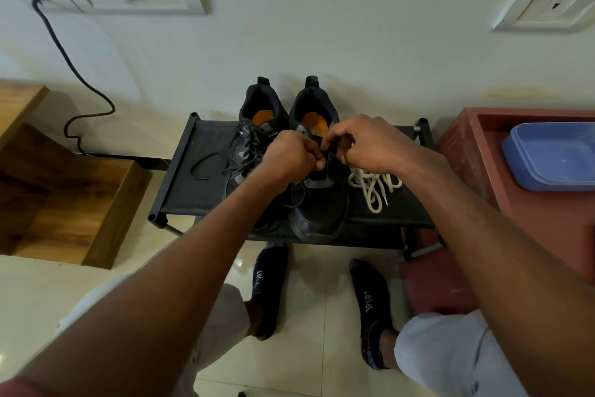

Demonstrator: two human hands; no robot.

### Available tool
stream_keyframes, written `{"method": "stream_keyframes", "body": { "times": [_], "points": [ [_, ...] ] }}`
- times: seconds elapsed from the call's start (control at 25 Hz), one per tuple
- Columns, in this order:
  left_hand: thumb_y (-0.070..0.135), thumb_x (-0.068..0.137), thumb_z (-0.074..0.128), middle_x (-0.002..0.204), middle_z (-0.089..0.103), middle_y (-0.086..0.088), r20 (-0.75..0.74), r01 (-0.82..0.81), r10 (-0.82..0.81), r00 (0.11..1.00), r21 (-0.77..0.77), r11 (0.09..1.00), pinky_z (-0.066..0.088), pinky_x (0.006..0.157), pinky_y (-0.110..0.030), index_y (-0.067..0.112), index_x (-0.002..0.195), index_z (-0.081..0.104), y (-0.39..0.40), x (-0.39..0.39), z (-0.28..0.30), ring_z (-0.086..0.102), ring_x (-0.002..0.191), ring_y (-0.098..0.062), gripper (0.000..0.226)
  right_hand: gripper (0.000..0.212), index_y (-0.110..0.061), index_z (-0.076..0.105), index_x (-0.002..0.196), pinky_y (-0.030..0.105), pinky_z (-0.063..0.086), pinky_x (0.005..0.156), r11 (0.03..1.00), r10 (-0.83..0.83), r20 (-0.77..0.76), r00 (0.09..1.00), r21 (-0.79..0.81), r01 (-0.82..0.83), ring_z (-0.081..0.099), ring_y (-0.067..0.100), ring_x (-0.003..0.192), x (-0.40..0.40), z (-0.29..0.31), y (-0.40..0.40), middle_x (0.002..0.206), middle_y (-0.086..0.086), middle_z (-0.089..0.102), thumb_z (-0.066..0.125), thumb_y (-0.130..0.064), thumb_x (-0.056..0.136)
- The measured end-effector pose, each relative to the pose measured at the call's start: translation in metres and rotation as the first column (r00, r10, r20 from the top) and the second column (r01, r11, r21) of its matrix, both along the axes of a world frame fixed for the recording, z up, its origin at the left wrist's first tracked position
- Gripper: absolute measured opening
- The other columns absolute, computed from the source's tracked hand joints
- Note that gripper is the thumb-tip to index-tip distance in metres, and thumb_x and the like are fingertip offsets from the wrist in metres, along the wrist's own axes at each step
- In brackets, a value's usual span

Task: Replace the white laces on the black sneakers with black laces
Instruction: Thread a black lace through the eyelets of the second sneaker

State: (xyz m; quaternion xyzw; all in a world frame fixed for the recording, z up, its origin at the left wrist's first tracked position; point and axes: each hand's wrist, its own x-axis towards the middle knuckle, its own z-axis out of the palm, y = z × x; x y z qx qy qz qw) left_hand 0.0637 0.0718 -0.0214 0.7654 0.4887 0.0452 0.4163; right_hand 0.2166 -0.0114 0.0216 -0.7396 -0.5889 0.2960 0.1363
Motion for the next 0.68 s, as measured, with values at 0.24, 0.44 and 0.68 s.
{"method": "stream_keyframes", "body": {
  "times": [0.24,0.44,0.68],
  "points": [
    [0.021,0.086,0.083,0.101,0.074,0.003,-0.079,0.074,-0.066,0.995,0.113,0.991,0.054,0.079,-0.032,0.026,0.092,0.081,-0.0008,0.0033,-0.0013,0.067,0.096,-0.016,0.008,0.054,-0.045,0.071,0.101,0.023,0.042,0.06,1.0,-0.016,0.008,1.0,-0.003,0.016,0.065,0.014,0.084,-0.0007,-0.0014,0.0001,0.095,-0.009,0.065,0.06,0.006,0.089],
    [0.038,0.088,0.081,0.115,0.06,-0.003,-0.204,0.18,-0.126,0.971,0.271,0.946,0.046,0.074,-0.039,0.031,0.11,0.078,-0.0025,0.0021,-0.0012,0.062,0.099,-0.029,0.023,0.053,-0.044,0.072,0.107,0.02,0.041,0.06,1.0,-0.011,0.0,1.0,-0.007,0.011,0.065,0.012,0.084,0.0013,-0.0014,0.0001,0.096,-0.008,0.066,0.062,0.004,0.089],
    [0.029,0.093,0.075,0.118,0.055,-0.013,-0.213,0.195,-0.133,0.968,0.307,0.931,0.037,0.077,-0.036,0.017,0.111,0.075,-0.0051,0.0058,-0.0032,0.055,0.113,-0.034,0.022,0.047,-0.042,0.073,0.107,0.02,0.04,0.058,1.0,-0.025,-0.011,1.0,-0.006,0.025,0.061,0.007,0.077,0.0017,-0.0005,-0.0003,0.088,-0.013,0.063,0.066,0.001,0.09]
  ]
}}
